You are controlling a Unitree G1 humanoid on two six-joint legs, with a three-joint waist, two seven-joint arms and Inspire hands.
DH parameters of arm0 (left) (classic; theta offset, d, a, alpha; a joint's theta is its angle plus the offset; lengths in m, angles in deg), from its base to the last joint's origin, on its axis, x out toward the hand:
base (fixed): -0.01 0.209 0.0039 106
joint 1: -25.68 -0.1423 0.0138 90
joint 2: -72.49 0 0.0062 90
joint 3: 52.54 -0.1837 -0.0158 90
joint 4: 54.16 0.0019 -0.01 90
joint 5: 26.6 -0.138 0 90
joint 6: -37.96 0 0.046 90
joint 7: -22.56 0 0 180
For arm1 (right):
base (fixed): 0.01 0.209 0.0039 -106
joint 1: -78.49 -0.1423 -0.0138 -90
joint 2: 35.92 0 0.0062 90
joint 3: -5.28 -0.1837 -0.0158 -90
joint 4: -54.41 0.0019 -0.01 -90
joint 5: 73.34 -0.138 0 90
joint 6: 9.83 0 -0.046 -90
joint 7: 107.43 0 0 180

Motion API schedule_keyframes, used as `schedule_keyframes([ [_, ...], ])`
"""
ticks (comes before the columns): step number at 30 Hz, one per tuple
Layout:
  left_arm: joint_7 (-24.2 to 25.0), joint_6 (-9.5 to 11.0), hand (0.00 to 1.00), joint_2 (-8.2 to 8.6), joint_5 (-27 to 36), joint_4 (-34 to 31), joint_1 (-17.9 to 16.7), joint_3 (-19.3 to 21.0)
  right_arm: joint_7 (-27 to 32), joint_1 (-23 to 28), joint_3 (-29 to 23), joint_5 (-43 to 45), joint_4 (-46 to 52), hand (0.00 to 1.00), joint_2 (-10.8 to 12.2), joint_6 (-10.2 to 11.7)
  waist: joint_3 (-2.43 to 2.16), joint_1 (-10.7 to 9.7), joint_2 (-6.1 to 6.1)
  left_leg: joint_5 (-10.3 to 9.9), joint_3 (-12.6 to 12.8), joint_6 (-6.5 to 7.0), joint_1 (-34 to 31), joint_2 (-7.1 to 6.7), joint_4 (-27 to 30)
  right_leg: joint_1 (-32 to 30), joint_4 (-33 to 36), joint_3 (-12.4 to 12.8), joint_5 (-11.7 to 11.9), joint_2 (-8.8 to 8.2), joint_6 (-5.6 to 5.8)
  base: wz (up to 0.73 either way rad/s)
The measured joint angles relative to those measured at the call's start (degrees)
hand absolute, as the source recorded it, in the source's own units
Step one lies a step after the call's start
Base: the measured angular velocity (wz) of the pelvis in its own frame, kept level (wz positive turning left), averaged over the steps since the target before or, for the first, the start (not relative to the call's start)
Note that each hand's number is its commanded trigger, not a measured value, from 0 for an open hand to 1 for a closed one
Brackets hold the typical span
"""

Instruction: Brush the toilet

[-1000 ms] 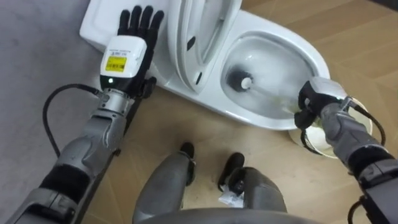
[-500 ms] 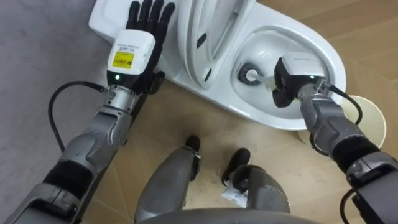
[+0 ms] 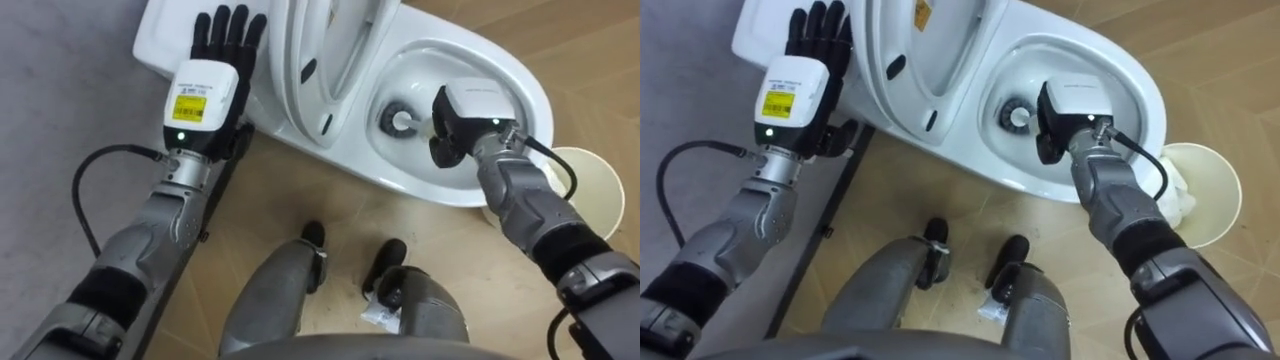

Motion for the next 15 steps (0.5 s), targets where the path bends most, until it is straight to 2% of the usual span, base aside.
schedule_keyframes([
  [9, 0.1, -2.0, 0.0, -0.2, 0.5, -0.8, -1.5, 0.9, -0.2, 0.0, -1.1, -1.0, 14.3, 1.0, 0.4, 0.0, 0.03, -1.7, -1.29, 0.1, 1.1, 0.09, 0.8, -0.21, 0.1, -0.1, 1.0, 1.4, 0.0, -0.7, -0.06, -0.06],
  [13, -0.6, -2.5, 0.0, -0.65, 0.4, -1.0, -3.0, 1.9, -1.4, 0.6, -1.1, -1.0, 19.1, 1.0, 0.6, -0.2, -0.18, -3.1, -1.67, 0.1, 1.6, 0.15, 1.2, -0.13, 0.1, 0.2, 0.7, 1.5, 0.1, -0.27, 0.01, -0.05],
  [15, -0.7, -2.8, 0.0, -0.64, 0.5, -1.0, -3.2, 2.2, -2.0, 0.8, -1.1, -1.0, 21.6, 1.0, 0.6, -0.4, -0.21, -3.1, -1.67, 0.1, 1.9, 0.15, 1.2, 0.18, 0.0, 0.2, 0.3, 1.7, 0.3, 0.04, -0.12, -0.13],
])
